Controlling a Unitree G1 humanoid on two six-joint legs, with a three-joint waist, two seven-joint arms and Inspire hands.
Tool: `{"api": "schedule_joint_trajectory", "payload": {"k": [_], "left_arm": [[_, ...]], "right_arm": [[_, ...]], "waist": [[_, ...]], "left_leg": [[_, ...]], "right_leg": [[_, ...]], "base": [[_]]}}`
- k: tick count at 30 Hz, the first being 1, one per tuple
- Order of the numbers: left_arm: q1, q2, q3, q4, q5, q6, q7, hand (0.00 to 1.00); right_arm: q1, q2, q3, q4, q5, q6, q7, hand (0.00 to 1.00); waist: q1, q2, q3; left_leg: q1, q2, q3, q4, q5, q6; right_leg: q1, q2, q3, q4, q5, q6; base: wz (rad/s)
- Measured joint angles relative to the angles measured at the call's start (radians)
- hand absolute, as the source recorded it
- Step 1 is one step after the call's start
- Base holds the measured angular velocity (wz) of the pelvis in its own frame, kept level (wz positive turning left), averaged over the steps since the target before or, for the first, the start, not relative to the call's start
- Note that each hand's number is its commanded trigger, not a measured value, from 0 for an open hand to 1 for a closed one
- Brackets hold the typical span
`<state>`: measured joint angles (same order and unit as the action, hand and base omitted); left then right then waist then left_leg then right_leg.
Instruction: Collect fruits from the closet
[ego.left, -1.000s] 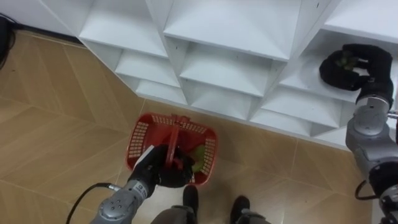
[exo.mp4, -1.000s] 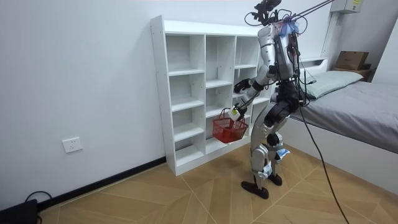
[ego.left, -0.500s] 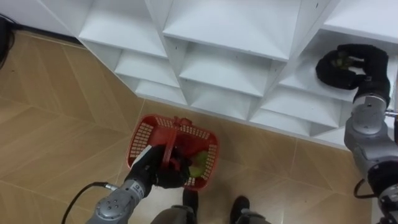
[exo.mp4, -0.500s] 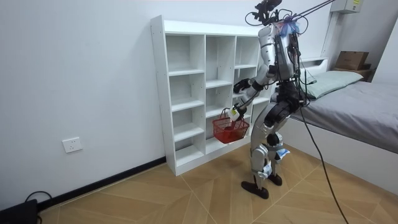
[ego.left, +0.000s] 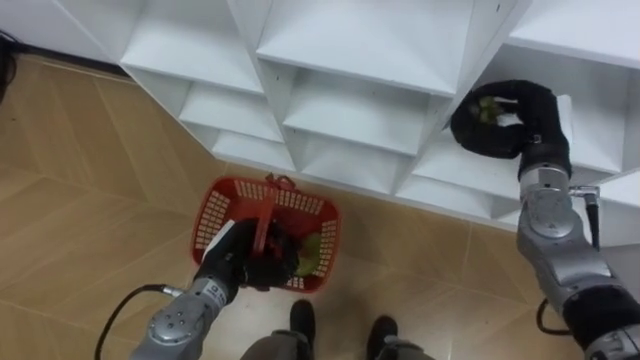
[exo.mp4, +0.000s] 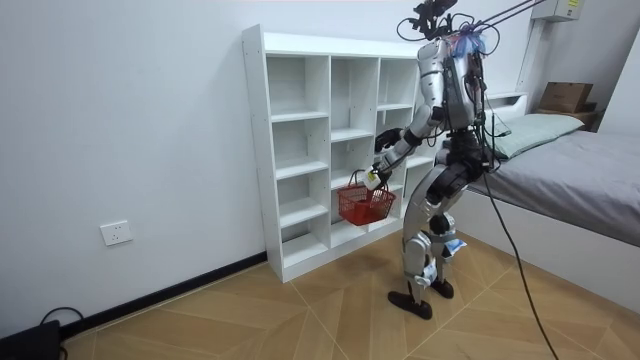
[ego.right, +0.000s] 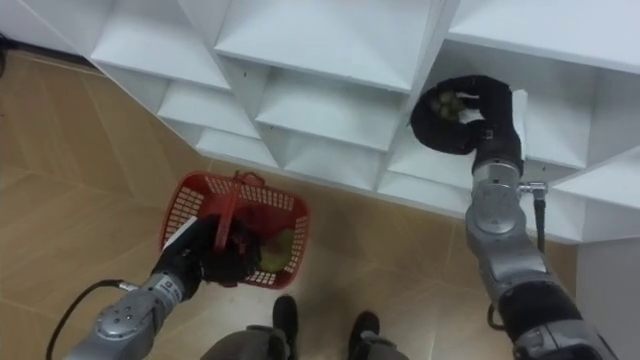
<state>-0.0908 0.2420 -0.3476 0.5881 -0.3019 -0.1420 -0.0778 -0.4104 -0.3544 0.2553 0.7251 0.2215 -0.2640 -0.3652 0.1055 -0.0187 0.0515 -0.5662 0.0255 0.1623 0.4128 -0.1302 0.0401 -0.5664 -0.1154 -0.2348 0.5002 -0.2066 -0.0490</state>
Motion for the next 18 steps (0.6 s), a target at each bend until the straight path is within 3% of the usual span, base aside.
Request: {"api": "schedule_joint_trajectory", "payload": {"k": [6, 9, 11, 18], "left_arm": [[0.009, -0.001, 0.011, 0.0, 0.001, -0.003, -0.002, 1.0], [0.016, -0.02, 0.014, -0.006, 0.001, -0.003, -0.002, 1.0], [0.017, -0.032, 0.013, -0.021, 0.001, -0.008, -0.001, 1.0], [0.046, -0.033, 0.013, -0.048, 0.0, -0.031, 0.004, 1.0]], "right_arm": [[0.092, 0.018, -0.002, -0.118, -0.001, 0.002, 0.03, 1.0], [0.133, 0.037, -0.002, -0.166, -0.053, 0.002, 0.064, 1.0], [0.163, 0.045, 0.014, -0.217, -0.077, 0.001, 0.097, 1.0], [0.223, 0.059, 0.045, -0.309, -0.073, -0.005, 0.152, 1.0]], "waist": [[-0.009, 0.029, -0.021], [-0.023, 0.046, -0.0347], [-0.025, 0.048, -0.0356], [-0.024, 0.049, -0.0363]], "left_leg": [[0.026, 0.014, 0.002, 0.002, -0.002, -0.004], [0.041, 0.02, 0.001, -0.002, 0.0, -0.008], [0.052, 0.023, 0.002, -0.007, 0.002, -0.012], [0.064, 0.034, 0.003, -0.029, 0.013, -0.024]], "right_leg": [[0.033, 0.016, 0.0, -0.019, 0.012, -0.006], [0.051, 0.025, 0.001, -0.034, 0.019, -0.01], [0.058, 0.032, 0.009, -0.038, 0.024, -0.013], [0.07, 0.05, 0.014, -0.073, 0.044, -0.023]], "base": [[-0.04], [-0.05], [-0.11], [-0.07]]}}
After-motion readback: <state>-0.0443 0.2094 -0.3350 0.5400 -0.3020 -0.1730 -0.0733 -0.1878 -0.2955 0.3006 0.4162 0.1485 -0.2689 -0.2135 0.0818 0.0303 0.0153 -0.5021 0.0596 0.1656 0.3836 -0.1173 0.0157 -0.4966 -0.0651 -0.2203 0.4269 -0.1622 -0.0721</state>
